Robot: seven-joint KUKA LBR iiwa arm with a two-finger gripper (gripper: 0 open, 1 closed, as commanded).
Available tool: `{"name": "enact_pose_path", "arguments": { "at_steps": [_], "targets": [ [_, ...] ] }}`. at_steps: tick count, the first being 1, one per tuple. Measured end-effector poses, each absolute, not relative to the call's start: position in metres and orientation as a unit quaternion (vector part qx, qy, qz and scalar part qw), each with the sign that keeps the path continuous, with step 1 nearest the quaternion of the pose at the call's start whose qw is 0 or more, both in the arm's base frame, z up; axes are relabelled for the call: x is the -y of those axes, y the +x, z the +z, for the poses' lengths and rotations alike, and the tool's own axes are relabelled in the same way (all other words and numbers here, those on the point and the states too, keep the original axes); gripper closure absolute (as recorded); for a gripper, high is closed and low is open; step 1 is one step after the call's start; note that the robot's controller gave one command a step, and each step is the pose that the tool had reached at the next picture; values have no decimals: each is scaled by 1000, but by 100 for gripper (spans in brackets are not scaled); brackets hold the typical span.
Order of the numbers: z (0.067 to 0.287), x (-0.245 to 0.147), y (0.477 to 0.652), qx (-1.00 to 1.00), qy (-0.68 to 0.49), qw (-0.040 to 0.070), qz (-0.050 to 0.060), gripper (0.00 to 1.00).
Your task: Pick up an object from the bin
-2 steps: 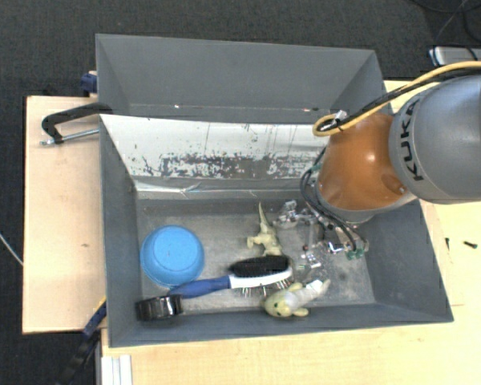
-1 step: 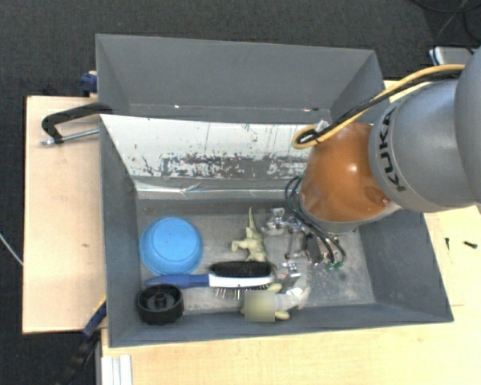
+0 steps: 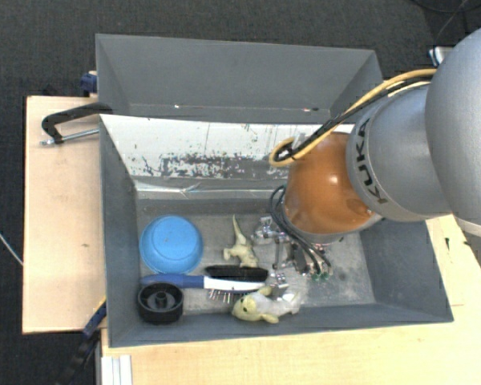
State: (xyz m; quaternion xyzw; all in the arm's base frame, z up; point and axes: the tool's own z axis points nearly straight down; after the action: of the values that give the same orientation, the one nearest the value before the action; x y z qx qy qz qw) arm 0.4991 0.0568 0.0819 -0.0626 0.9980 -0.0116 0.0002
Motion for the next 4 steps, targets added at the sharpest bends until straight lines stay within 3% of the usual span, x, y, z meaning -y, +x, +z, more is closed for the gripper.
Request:
{"name": "enact_pose_path", "arguments": {
  "at_steps": [1, 2, 3, 4],
  "targets": [
    [77, -68, 496, -1000, -23, -4, -13, 0],
    [77, -68, 494, -1000, -22, -7, -13, 100],
    [220, -49, 512, -1000, -9, 8, 0, 100],
    [216, -50, 510, -1000, -11, 3, 0, 0]
  ]
}}
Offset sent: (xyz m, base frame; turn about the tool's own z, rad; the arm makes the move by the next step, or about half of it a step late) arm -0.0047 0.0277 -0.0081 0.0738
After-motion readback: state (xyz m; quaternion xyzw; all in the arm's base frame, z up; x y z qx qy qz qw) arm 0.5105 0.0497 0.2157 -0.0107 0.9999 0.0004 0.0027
